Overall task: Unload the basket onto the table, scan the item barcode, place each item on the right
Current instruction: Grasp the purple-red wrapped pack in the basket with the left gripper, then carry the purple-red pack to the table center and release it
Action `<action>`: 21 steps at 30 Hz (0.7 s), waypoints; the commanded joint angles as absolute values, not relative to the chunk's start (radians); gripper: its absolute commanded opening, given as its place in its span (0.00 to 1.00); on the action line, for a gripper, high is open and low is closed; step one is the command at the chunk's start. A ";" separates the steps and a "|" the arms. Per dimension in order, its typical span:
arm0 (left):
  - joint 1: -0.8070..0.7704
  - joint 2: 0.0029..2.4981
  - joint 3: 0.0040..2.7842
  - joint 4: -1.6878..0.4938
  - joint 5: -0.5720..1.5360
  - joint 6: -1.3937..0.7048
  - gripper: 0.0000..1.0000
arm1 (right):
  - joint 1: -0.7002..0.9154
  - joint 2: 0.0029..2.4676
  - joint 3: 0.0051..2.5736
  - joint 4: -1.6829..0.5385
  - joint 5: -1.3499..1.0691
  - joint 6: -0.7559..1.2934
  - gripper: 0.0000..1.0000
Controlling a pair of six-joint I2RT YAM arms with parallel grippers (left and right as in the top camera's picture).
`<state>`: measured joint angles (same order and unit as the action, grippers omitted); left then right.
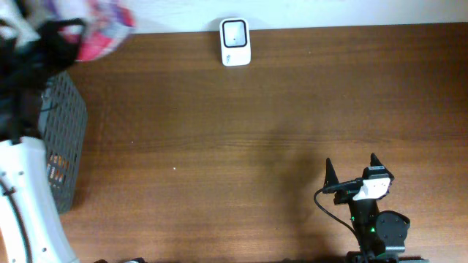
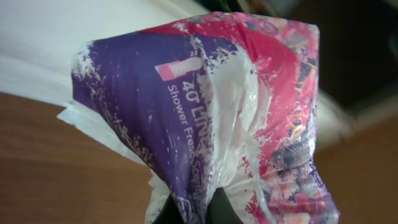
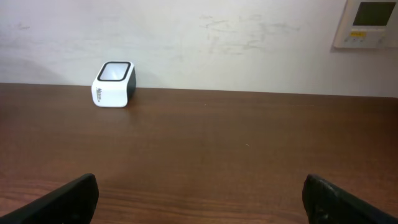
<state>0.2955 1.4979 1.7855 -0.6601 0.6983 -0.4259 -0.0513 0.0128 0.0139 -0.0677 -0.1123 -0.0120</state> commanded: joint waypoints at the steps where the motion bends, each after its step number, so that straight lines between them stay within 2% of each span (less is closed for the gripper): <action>1: 0.102 1.501 1.800 -0.805 0.496 -0.252 0.00 | -0.046 0.006 0.006 -0.071 -0.103 -0.019 0.99; 5: -0.130 1.624 1.800 -0.966 0.203 -0.252 0.00 | -0.046 0.006 0.006 -0.071 -0.103 -0.019 0.99; 15: -0.437 2.112 1.800 -0.945 0.201 -0.252 0.00 | -0.046 0.006 0.006 -0.071 -0.103 -0.019 0.99; 17: -0.461 2.154 1.800 -0.927 0.201 -0.252 0.11 | -0.046 0.006 0.006 -0.071 -0.103 -0.019 0.98; 19: -0.477 2.171 1.800 -0.925 0.201 -0.251 0.42 | -0.046 0.006 0.006 -0.071 -0.103 -0.019 0.99; 21: -0.475 2.171 1.817 -0.929 0.201 -0.206 0.58 | -0.046 0.006 0.006 -0.071 -0.103 -0.019 0.99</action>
<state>-0.4747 2.1715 1.7916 -0.9298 0.2039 -0.2501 -0.0513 0.0128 0.0139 -0.0677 -0.1123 -0.0120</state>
